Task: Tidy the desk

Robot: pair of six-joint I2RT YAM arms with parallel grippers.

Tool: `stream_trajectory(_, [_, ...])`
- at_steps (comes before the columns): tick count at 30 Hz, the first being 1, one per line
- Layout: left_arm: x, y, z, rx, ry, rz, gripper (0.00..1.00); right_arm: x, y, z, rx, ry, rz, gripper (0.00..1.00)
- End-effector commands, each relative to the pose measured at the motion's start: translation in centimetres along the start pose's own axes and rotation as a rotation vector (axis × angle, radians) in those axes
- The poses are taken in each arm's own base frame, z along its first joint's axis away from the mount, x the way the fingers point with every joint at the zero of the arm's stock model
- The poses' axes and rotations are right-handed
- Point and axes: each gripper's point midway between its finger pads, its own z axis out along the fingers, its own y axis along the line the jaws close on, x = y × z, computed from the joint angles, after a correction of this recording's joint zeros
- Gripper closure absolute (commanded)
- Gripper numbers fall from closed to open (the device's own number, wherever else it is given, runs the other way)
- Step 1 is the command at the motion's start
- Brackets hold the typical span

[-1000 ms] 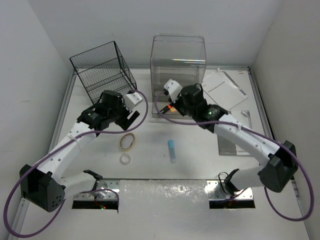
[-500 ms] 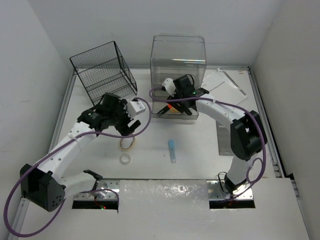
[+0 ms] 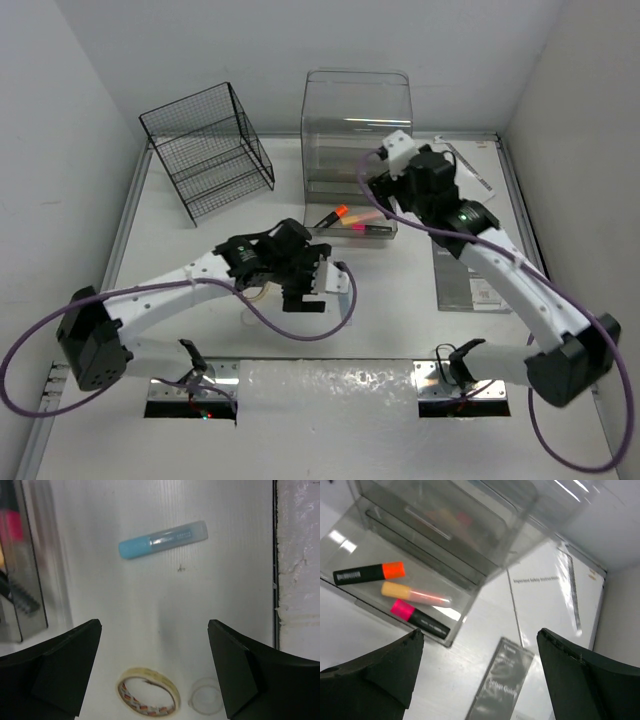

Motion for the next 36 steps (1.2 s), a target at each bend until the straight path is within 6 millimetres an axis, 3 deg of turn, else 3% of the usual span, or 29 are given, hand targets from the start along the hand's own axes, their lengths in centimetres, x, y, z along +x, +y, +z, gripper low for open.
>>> stream_trajectory(1, [-2.1, 0.7, 2.9, 0.006, -0.026, 0.188, 0.14, 2.0, -1.1, -2.1, 0.065, -0.012, 0.148, 0.09])
stream_trajectory(3, [-1.5, -0.2, 5.5, 0.083, 0.039, 0.238, 0.14, 3.9, -1.5, -3.4, 0.097, -0.018, 0.162, 0.09])
stream_trajectory(5, [-1.1, 0.5, 7.8, 0.122, 0.088, 0.267, 0.14, 6.2, -1.3, -3.8, 0.110, 0.011, 0.162, 0.08])
stream_trajectory(8, [-1.0, 1.7, 10.2, 0.145, 0.124, 0.294, 0.14, 8.2, -0.9, -5.0, 0.101, 0.034, 0.185, 0.08])
stream_trajectory(11, [-1.9, 2.0, 11.4, 0.169, 0.095, 0.317, 0.09, 9.4, 0.1, -5.6, 0.068, 0.027, 0.216, 0.08])
stream_trajectory(19, [-1.7, 2.0, 12.5, 0.172, 0.102, 0.530, 0.08, 11.6, 1.9, -5.5, 0.014, 0.061, 0.229, 0.09])
stream_trajectory(25, [1.0, 0.7, 15.4, 0.302, 0.189, 0.503, 0.13, 11.4, 2.4, -5.4, -0.006, 0.021, 0.254, 0.09])
stream_trajectory(30, [0.8, 1.0, 17.6, 0.299, 0.166, 0.480, 0.15, 11.6, 2.9, -5.4, -0.025, 0.023, 0.255, 0.09])
stream_trajectory(34, [1.5, 0.2, 17.8, 0.357, 0.200, 0.460, 0.34, 12.0, 2.8, -5.4, -0.017, 0.028, 0.261, 0.10])
stream_trajectory(35, [1.8, 0.0, 17.8, 0.367, 0.209, 0.462, 0.48, 11.9, 2.8, -5.6, -0.015, 0.021, 0.262, 0.10])
stream_trajectory(36, [2.3, -0.4, 17.7, 0.381, 0.218, 0.458, 0.54, 12.0, 2.8, -5.6, -0.015, 0.020, 0.263, 0.10])
